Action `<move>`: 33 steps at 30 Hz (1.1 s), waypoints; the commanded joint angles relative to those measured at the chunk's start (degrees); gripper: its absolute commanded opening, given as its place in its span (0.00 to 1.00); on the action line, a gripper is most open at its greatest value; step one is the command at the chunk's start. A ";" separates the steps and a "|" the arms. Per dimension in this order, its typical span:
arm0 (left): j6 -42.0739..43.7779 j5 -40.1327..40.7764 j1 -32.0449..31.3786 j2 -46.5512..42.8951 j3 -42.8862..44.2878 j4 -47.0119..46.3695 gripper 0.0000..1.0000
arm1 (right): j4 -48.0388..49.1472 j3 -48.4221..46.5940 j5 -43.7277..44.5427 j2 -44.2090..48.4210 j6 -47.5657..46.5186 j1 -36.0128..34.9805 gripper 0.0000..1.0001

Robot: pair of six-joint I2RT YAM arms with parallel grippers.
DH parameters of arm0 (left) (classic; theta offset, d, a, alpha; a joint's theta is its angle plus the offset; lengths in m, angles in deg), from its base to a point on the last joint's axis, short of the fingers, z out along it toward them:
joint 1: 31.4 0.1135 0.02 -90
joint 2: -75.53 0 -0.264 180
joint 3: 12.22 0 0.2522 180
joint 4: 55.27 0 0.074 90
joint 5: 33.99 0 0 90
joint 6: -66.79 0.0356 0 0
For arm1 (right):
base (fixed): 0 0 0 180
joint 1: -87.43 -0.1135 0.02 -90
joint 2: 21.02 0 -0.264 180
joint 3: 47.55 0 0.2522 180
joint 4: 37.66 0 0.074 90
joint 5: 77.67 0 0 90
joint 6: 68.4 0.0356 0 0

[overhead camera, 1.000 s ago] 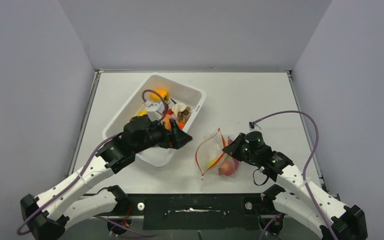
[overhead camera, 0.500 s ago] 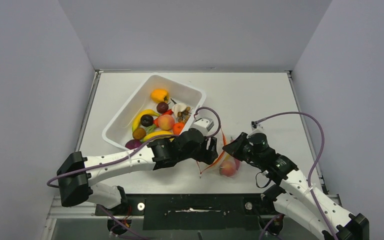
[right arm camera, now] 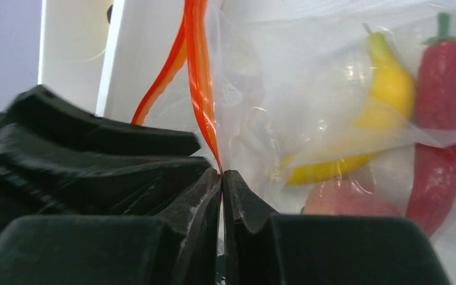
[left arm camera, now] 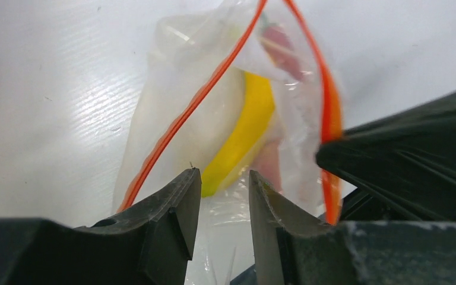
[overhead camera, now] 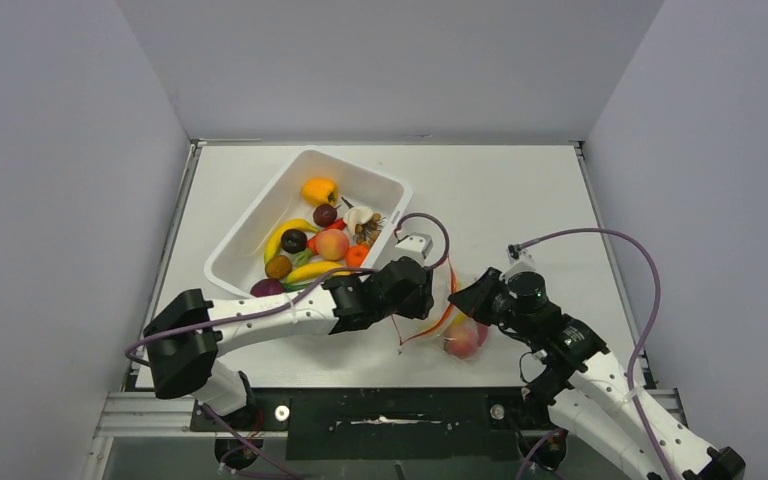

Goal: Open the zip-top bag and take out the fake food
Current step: Pick up the fake fruit from the zipper food storage bag.

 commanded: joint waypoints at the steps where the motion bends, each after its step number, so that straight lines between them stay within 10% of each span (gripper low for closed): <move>1: -2.11 1.12 0.19 3.14 1.66 -2.18 0.34 | 0.23 -1.60 -1.13 4.15 -1.82 -0.34 0.06; 9: -6.17 -3.82 0.19 4.84 -3.40 -12.66 0.38 | 1.95 -4.63 -1.23 8.88 -4.42 -0.34 0.09; 16: -8.62 -5.24 0.36 4.70 -7.08 -16.84 0.38 | -13.46 -11.61 10.63 8.91 -6.40 -0.33 0.48; 23: -9.54 -8.77 1.23 5.63 -8.67 -19.36 0.40 | -27.08 -11.21 18.06 2.92 -1.58 -0.29 0.38; 27: -9.80 -10.72 1.73 6.71 -8.88 -20.73 0.41 | -23.55 -4.79 14.95 -3.56 4.86 -0.13 0.12; 33: -9.36 -12.73 1.88 8.14 -8.15 -20.45 0.43 | -12.60 5.04 10.12 -5.59 10.01 0.02 0.08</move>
